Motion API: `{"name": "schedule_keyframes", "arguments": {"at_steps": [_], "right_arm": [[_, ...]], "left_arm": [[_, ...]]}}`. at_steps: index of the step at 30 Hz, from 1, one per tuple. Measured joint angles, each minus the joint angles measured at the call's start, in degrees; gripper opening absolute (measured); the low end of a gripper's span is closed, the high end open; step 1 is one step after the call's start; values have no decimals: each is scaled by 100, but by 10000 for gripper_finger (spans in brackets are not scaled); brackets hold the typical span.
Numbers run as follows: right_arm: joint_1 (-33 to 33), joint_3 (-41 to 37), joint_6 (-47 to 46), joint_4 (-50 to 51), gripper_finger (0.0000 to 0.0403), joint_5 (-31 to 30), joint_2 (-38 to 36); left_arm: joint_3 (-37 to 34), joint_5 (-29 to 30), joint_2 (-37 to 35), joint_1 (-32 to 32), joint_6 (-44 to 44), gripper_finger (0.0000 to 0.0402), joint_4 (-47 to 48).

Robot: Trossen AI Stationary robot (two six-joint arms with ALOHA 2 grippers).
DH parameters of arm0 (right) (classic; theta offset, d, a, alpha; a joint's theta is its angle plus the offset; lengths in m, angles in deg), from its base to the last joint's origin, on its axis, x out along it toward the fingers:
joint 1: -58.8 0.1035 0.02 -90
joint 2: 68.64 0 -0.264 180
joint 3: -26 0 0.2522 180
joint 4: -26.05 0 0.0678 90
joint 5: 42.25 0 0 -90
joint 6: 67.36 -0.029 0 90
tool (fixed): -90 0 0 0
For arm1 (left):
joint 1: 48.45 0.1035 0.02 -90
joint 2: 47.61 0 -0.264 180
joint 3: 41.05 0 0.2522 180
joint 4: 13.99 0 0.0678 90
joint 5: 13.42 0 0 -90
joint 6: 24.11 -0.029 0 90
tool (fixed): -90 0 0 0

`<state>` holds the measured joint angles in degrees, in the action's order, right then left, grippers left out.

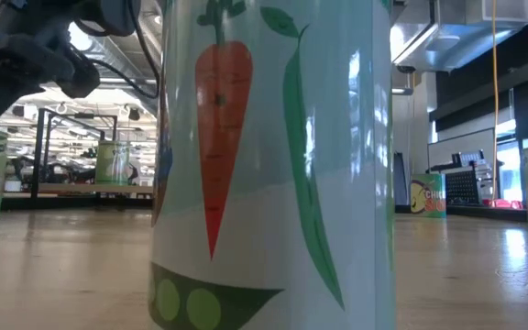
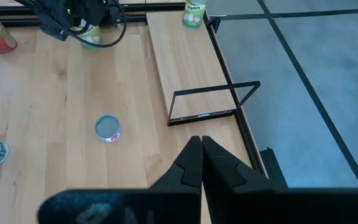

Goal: Pick and place cans onto a shelf
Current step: Put the canned pears on the shelf

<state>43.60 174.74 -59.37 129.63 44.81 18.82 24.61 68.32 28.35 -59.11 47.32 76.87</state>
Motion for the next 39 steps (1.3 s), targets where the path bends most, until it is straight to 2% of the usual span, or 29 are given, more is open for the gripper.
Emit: {"name": "schedule_keyframes", "arguments": {"at_steps": [12,19,23,26,31,39], "right_arm": [[1,0,147,-98,4,-1,0],[2,0,149,-181,4,-2,0],[0,0,149,-181,4,-2,0],[2,0,149,-181,4,-2,0],[2,0,149,-179,4,-2,2],[2,0,149,-179,4,-2,2]], "left_arm": [[145,29,28,0,-406,2,52],[1131,255,21,61,-755,1,814],[1909,589,21,272,-866,1,1329],[2531,855,22,597,-1168,0,1278],[3274,1387,46,1372,-2221,0,1311],[3370,1521,83,2902,-3833,0,1306]]}}
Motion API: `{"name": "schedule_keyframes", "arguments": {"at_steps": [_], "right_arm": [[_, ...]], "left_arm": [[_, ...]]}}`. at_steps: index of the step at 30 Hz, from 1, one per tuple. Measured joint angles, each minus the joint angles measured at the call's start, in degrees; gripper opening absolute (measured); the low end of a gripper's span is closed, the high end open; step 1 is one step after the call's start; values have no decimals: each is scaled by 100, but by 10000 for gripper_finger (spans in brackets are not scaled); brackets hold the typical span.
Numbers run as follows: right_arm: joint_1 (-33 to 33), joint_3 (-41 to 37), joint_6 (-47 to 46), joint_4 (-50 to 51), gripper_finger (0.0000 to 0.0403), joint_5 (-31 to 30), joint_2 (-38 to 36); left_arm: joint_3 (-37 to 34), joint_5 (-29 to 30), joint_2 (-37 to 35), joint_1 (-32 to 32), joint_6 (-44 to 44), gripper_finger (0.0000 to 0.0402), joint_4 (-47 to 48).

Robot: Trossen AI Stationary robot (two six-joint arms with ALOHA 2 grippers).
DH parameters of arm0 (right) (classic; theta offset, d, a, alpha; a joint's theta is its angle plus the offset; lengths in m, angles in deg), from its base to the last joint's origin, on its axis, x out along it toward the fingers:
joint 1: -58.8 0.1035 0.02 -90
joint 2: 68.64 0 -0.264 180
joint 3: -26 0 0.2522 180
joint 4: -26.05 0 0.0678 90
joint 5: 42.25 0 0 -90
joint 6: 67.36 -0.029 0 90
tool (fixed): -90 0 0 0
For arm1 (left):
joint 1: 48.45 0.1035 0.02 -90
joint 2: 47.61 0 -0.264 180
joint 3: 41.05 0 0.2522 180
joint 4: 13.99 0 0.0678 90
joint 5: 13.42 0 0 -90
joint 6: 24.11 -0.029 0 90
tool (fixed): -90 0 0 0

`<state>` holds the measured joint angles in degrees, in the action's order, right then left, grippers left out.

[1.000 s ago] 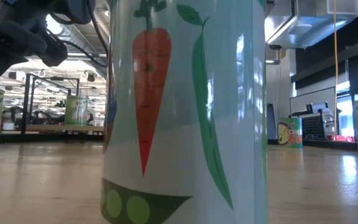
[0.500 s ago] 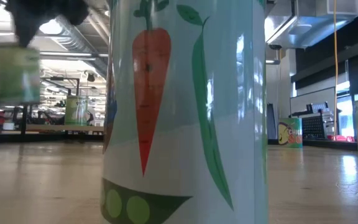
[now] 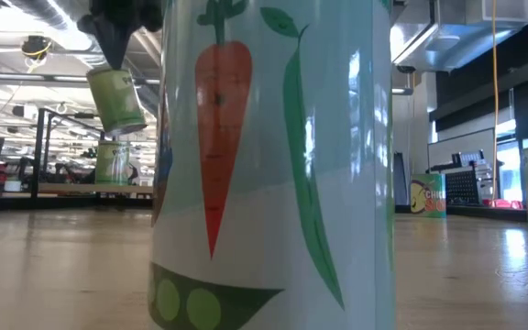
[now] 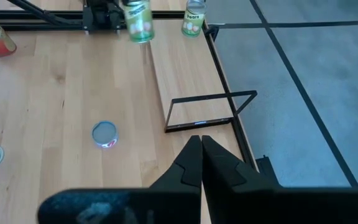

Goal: Pick and place cans onto a shelf
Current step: Put the canned pears on the shelf

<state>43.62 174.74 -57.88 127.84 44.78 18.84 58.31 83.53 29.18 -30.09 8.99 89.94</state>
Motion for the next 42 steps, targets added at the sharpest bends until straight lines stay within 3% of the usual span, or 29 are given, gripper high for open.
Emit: {"name": "schedule_keyframes", "arguments": {"at_steps": [9,19,28,42], "right_arm": [[0,0,0,2,4,1,0],[0,0,0,4,4,2,0],[0,0,0,5,4,1,0],[0,0,23,7,4,2,0]], "left_arm": [[-12,162,135,1386,-1128,0,-15],[-12,181,820,2317,-1708,0,-19],[-13,74,1199,2547,-1569,0,-18],[-15,102,1198,2743,-1267,0,-17]]}}
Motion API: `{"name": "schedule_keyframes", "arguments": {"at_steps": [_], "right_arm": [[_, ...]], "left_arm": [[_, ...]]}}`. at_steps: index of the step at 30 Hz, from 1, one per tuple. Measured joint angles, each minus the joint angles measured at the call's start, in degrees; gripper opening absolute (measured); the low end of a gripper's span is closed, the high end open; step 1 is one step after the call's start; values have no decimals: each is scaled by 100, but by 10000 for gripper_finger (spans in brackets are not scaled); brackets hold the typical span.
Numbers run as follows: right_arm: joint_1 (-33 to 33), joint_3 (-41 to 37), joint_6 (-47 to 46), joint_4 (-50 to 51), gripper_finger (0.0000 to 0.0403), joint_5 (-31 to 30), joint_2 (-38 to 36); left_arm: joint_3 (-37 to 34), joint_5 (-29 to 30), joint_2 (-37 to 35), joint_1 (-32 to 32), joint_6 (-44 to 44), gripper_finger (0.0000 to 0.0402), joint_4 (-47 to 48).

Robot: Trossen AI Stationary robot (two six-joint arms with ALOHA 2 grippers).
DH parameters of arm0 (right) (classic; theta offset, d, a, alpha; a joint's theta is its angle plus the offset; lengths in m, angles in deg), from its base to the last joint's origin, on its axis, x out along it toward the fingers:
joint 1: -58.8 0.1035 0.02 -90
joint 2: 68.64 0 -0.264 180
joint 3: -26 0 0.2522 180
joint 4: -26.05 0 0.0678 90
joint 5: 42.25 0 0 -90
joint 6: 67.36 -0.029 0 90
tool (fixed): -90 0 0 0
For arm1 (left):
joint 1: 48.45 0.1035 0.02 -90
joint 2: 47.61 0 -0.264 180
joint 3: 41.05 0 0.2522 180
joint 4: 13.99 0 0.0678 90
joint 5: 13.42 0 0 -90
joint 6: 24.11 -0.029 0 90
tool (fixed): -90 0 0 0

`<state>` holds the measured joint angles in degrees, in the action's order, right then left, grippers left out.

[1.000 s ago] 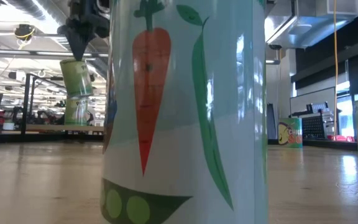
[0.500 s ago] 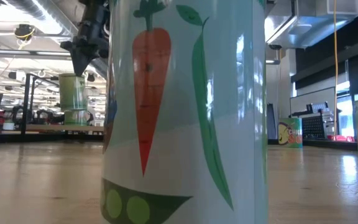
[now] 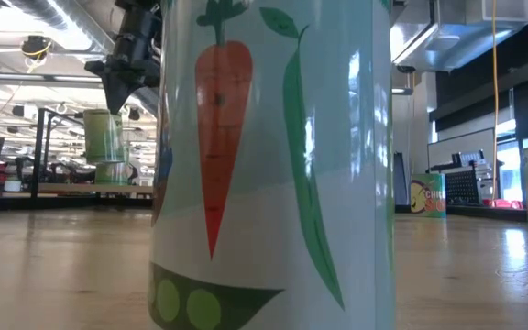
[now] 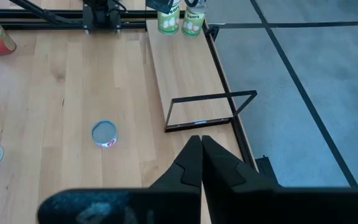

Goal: Pick and place cans onto a shelf
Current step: Put the canned pears on the shelf

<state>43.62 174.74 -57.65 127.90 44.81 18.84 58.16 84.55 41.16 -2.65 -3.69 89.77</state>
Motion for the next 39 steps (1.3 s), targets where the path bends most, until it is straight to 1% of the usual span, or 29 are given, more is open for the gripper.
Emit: {"name": "schedule_keyframes", "arguments": {"at_steps": [20,25,32,39], "right_arm": [[0,0,1,-136,4,-2,0],[0,0,1,-205,4,0,0],[0,0,1,-264,4,-2,0],[-2,0,1,-264,4,0,0]], "left_arm": [[0,50,0,74,20,0,2],[0,-15,-2,74,20,0,2],[0,76,-2,70,20,0,2],[0,6,-41,65,-410,0,-2]]}}
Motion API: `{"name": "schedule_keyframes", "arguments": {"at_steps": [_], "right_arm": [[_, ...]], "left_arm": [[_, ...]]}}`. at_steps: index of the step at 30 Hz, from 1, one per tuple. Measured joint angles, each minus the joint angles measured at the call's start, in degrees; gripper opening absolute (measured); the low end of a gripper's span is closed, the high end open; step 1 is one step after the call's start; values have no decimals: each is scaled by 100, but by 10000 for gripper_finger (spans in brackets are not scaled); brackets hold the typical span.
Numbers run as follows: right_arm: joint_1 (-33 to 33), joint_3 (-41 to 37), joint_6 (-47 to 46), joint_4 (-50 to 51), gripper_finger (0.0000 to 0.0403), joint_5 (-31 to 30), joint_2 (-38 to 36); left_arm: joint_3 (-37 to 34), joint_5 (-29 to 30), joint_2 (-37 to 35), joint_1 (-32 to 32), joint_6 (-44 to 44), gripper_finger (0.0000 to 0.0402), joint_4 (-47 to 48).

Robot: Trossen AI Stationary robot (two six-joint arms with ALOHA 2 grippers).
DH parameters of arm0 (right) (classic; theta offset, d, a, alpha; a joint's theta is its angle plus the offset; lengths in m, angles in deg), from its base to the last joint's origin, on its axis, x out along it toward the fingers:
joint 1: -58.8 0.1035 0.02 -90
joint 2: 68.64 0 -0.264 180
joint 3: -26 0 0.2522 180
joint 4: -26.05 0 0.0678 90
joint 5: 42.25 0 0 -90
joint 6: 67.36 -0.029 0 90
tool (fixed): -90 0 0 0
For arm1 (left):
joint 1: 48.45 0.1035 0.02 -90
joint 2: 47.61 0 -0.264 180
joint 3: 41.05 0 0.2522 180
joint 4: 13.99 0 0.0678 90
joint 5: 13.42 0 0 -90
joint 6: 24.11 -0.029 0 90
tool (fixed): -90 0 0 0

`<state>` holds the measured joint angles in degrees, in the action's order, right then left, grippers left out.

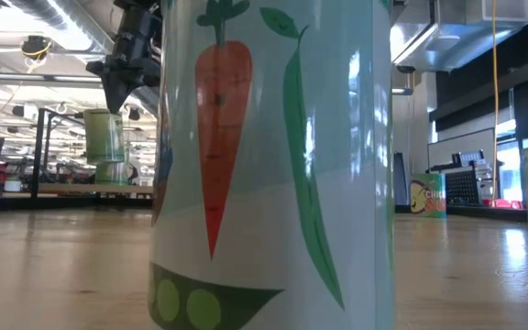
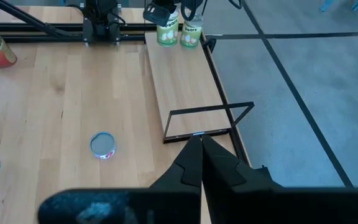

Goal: Pick and place cans onto a shelf
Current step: Put the canned pears on the shelf

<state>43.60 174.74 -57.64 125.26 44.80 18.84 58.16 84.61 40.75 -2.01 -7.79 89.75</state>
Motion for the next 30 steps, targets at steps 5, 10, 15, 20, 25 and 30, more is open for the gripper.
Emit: {"name": "schedule_keyframes", "arguments": {"at_steps": [5,10,15,20,25,30], "right_arm": [[2,0,0,2,4,-1,0],[1,0,-8,2,4,-1,0],[2,0,-11,4,4,0,0],[2,0,-20,6,4,0,0],[0,0,-32,8,4,0,0],[0,0,-44,9,4,0,0]], "left_arm": [[-1,-3,-101,-1,-42,0,3],[-455,-88,-466,-113,-16,0,0],[-1014,0,-810,-92,8,0,17],[-978,22,-912,-97,5,0,2],[-975,62,-858,-93,1,0,1],[-977,305,-653,-93,-43,0,-67]]}}
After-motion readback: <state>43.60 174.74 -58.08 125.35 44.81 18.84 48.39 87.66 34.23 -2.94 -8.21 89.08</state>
